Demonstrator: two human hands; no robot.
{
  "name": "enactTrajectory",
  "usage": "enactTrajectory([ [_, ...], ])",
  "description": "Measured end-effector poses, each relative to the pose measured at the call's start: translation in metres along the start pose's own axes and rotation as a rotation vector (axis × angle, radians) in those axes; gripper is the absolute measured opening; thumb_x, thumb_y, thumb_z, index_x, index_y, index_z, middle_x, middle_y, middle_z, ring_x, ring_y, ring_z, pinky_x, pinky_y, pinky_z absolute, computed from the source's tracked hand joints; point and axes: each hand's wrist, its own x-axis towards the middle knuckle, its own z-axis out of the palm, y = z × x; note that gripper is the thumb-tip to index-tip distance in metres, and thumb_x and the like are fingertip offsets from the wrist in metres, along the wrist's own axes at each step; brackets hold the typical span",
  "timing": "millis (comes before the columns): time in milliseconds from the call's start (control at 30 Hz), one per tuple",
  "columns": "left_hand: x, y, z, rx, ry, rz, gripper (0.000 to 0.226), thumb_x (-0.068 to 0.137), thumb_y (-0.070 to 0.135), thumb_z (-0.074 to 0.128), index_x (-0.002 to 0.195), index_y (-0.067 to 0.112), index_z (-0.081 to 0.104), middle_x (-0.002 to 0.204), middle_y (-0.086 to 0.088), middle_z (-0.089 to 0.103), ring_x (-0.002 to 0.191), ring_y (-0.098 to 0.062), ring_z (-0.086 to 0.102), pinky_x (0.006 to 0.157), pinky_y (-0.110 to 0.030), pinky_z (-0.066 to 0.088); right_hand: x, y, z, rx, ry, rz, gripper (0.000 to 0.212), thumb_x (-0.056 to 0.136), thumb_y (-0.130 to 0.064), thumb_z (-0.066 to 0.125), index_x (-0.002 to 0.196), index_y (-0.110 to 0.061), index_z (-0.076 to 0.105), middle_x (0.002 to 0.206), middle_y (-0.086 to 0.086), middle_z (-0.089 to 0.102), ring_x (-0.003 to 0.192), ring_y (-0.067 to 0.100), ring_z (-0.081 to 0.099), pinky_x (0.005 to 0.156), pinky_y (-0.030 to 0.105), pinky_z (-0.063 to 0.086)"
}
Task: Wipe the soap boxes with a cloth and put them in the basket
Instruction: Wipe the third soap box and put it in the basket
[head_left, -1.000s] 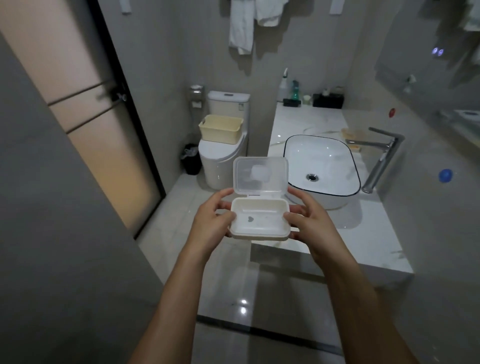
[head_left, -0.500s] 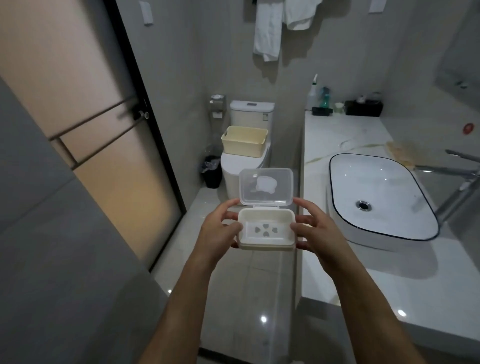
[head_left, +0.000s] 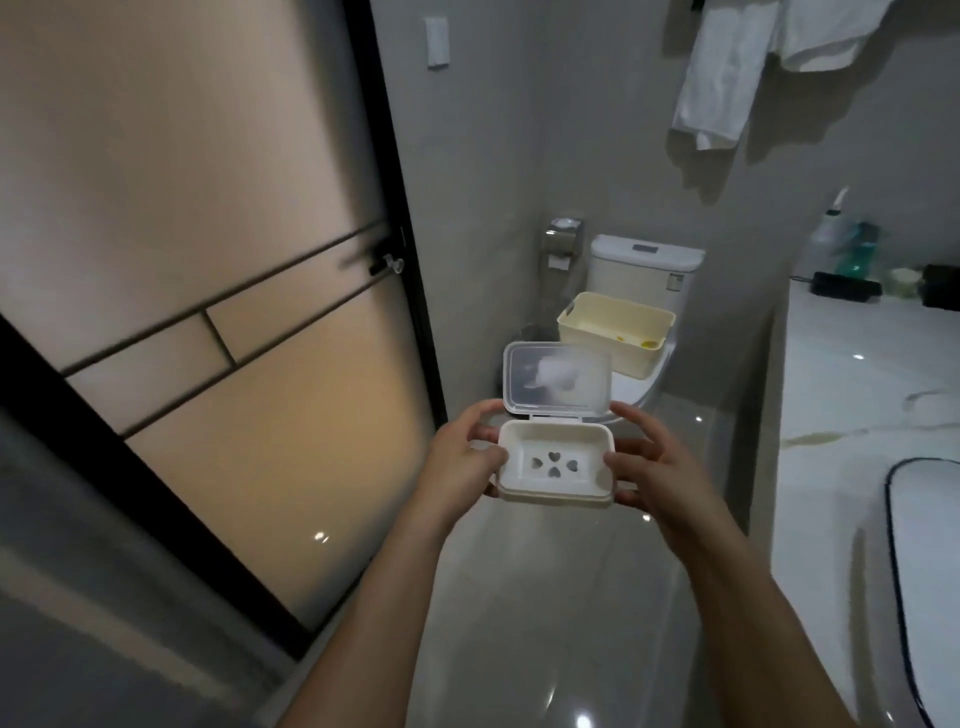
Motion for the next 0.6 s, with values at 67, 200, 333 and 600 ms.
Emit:
enactTrajectory([
  [67,0.041,0.004,0.006,-0.010,0.040,-0.010,0.058,0.080,-0.005,0.053,0.115,0.039,0.065,0.096,-0.003,0.064,0.075,-0.009,0.067,0.058,-0.035,0.060,0.049,-0.008,-0.001,-0.022,-0.012,0.000,0.060,0.092,0.008,0.056,0.137,-0.031,0.054,0.115,0.011,0.067,0.101,0.028,0.070,0.073,0.041,0.062],
  [200,0.108,0.004,0.017,-0.004,0.079,-0.036,0.059,0.078,-0.004,0.054,0.113,0.042,0.065,0.095,-0.003,0.065,0.077,-0.013,0.066,0.059,-0.037,0.060,0.123,-0.020,-0.006,-0.063,-0.030,0.037,0.059,0.093,0.006,0.056,0.138,-0.032,0.053,0.116,0.009,0.064,0.106,0.029,0.068,0.080,0.048,0.062],
  [333,0.165,-0.001,0.034,-0.014,0.057,-0.067,0.060,0.076,-0.002,0.055,0.116,0.041,0.065,0.090,0.009,0.068,0.075,-0.008,0.068,0.060,-0.037,0.060,0.173,-0.026,-0.017,-0.096,-0.005,0.055,0.059,0.093,0.007,0.055,0.137,-0.033,0.054,0.114,0.012,0.063,0.105,0.030,0.066,0.083,0.050,0.060],
  [600,0.286,-0.017,0.074,0.006,-0.110,-0.085,0.061,0.080,-0.004,0.056,0.129,0.031,0.061,0.104,-0.007,0.066,0.083,-0.016,0.070,0.062,-0.039,0.061,0.262,-0.023,-0.046,-0.138,0.130,0.065,0.057,0.092,0.006,0.057,0.127,-0.039,0.054,0.114,0.013,0.062,0.104,0.030,0.065,0.088,0.052,0.058],
])
